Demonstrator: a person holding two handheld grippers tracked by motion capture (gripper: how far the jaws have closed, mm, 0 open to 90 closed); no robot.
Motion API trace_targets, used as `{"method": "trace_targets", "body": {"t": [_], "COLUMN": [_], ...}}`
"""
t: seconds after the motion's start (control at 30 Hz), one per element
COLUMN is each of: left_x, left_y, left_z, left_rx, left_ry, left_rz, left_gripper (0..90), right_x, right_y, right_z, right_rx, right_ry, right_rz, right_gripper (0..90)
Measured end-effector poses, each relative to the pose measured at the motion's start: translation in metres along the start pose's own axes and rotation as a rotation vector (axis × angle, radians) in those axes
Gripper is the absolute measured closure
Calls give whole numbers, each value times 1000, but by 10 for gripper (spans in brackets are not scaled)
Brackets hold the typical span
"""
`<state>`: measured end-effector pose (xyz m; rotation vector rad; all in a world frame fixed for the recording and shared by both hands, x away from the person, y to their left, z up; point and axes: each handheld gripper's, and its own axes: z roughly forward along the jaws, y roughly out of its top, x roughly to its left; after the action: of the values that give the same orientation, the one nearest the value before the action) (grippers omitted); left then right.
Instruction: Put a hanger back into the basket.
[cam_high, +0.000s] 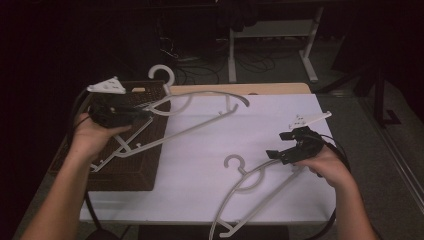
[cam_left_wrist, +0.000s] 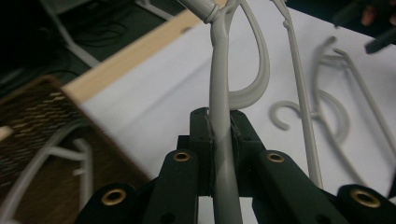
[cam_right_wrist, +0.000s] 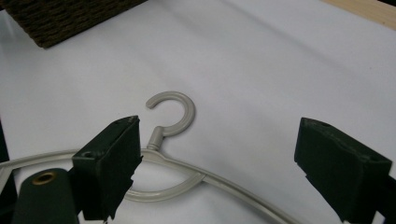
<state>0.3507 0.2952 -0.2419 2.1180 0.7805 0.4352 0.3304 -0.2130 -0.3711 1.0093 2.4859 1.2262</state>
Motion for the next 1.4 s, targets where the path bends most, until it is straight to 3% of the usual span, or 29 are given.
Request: {"method": "trace_targets", "body": {"t": [0.17,0.33,0.57,0.6,0.63,0.83,1.03,1.3,1.4], "left_x": [34,64,93,93,100,112,118,121,122], "left_y": [-14,-38,-78,-78,-88,-110,-126,-131,-133], "left_z": [-26,-40,-57,-57,-64,-76,-64,-20,-8], "left_rx": [-36,-26,-22,-22,-24,15,64,152,162], "left_ry": [99,184,276,276,295,352,369,366,360], "left_rz": [-48,-85,-172,-172,-197,-224,-254,-270,-281], "left_gripper": [825,825,824,824,824,824,824,820,795], "right_x": [8,12,12,11,11,9,9,9,9], "right_y": [-17,-31,-32,-32,-33,-33,-33,-32,-32], "right_z": [11,17,19,20,20,19,19,20,20], "right_rx": [-3,-4,-4,-1,1,-5,-5,-1,-3], "right_ry": [-29,-56,-76,-76,-78,-84,-86,-84,-81], "right_rz": [21,40,38,39,42,48,47,42,39], "right_gripper": [84,62,62,61,61,60,60,60,60]}}
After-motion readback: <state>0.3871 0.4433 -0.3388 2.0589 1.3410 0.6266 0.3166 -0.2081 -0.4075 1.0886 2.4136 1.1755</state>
